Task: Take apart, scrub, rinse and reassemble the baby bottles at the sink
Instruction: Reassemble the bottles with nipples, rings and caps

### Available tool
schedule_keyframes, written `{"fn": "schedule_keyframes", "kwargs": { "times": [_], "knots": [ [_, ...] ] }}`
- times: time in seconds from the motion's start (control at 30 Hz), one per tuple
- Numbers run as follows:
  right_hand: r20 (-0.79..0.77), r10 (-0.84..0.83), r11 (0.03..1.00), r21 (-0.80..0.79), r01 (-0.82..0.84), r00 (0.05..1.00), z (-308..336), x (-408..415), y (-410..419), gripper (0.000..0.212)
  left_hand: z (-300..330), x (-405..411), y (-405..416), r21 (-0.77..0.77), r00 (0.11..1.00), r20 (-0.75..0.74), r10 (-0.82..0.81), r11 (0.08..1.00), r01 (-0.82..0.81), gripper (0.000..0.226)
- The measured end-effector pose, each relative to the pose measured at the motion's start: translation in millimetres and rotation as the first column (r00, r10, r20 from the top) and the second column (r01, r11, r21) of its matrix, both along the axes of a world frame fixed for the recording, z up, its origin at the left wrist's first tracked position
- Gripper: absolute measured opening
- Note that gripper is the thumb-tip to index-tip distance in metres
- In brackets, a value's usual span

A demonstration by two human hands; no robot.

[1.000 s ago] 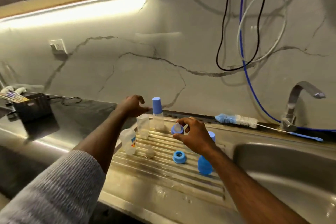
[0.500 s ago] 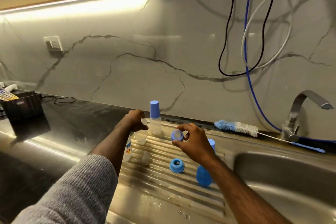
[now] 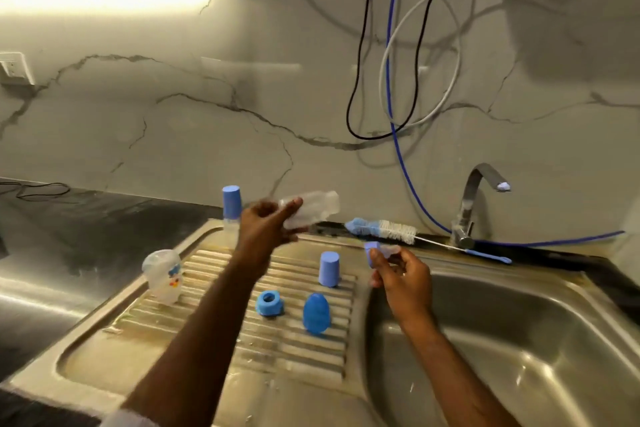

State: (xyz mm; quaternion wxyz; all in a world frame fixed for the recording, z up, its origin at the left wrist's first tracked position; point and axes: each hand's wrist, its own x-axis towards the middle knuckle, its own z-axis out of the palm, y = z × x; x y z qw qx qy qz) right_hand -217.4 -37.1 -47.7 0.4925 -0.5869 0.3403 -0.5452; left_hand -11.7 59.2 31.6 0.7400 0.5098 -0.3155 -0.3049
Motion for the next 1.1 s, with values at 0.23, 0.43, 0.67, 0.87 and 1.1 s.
{"fn": "schedule_keyframes", "kwargs": {
  "times": [0.23,0.43,0.67,0.87,1.1],
  "knots": [
    [0.357,0.077,0.969,0.191,-0.154,0.931,-4.5,-41.4,-13.6,0.028,-54.8,-61.0,-20.3,-0.085,0.992,0.019,-0.128,0.988,0.13,0.051],
    [0.413,0.13,0.946,0.219,-0.237,0.901,-0.5,-34.0,-9.4,0.036,-60.5,-63.2,-15.2,-0.008,0.95,0.235,-0.206,0.977,0.214,0.044],
    [0.346,0.272,0.937,0.118,-0.329,0.898,1.1,-47.7,-9.0,0.036,-58.2,-65.7,-15.5,0.007,0.914,0.322,-0.246,0.966,0.257,0.048],
    [0.21,0.336,0.933,0.058,-0.355,0.918,-1.4,-56.6,-12.7,0.031,-58.7,-59.2,-13.4,0.077,0.888,0.37,-0.274,0.961,0.264,0.054],
    [-0.226,0.172,0.96,0.255,-0.112,0.959,9.6,-54.7,-7.7,0.061,-60.7,-60.6,-11.4,0.057,0.861,0.359,-0.361,0.929,0.366,0.062]
  ]
}}
